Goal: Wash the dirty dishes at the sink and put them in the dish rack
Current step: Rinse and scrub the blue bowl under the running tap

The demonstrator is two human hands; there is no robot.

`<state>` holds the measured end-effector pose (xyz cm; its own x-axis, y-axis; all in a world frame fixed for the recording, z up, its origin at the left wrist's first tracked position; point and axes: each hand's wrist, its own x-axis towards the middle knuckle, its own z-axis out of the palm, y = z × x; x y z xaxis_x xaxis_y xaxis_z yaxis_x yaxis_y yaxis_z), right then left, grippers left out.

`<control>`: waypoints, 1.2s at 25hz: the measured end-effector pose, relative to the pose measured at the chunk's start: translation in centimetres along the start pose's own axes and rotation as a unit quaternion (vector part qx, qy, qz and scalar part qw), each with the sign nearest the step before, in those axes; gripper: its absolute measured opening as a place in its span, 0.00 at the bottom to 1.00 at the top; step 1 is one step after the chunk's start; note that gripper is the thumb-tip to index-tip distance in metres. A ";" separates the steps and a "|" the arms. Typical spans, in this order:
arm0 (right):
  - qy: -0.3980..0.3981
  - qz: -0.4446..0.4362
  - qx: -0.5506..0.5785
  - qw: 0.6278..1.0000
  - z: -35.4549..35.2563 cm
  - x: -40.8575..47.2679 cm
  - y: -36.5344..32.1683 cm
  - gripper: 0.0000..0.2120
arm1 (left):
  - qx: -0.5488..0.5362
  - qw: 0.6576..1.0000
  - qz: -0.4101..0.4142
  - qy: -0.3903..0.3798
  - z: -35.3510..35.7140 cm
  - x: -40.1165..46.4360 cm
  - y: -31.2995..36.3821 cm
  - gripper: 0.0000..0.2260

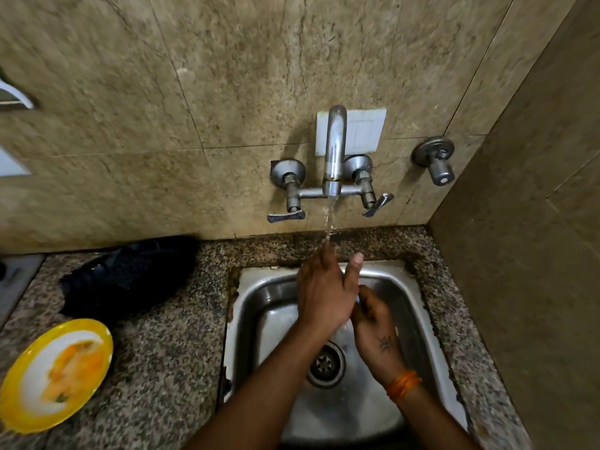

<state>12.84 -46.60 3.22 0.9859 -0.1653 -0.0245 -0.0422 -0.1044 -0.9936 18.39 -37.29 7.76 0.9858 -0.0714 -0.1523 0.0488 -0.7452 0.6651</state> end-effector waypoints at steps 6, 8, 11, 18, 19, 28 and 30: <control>0.012 0.034 0.110 0.993 -1.2 -1.5 -1.3 0.21 | -0.316 0.921 -0.128 -0.189 -3.9 5.0 -3.0 0.31; 0.011 0.072 0.189 0.979 -1.6 -1.2 -2.1 0.19 | -0.409 0.880 -0.149 -0.190 -3.7 5.1 -4.2 0.25; 0.011 0.146 0.280 0.949 -1.6 -0.4 -2.6 0.20 | -0.471 0.848 -0.163 -0.180 -3.7 4.2 -4.7 0.16; 0.054 0.322 0.206 0.922 -1.1 5.4 -3.3 0.20 | -0.510 0.839 -0.112 -0.154 -3.8 3.4 -7.6 0.11; 0.062 0.333 0.192 0.921 -0.7 6.3 -3.5 0.21 | -0.495 0.850 -0.096 -0.151 -3.8 3.1 -7.9 0.11; 0.038 -0.047 -0.295 0.954 2.6 7.9 -2.0 0.18 | -0.458 0.885 -0.080 -0.027 -1.3 2.2 -8.2 0.11; 0.000 -0.157 -0.418 0.895 3.3 6.9 -1.4 0.20 | -0.467 0.877 -0.110 0.011 -0.7 1.9 -7.1 0.10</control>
<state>20.25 -44.33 4.03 0.9704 0.0012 0.2416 0.1310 -0.8430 -0.5217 19.98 -31.69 3.24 0.9382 0.0259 -0.3452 0.3392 0.1302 0.9317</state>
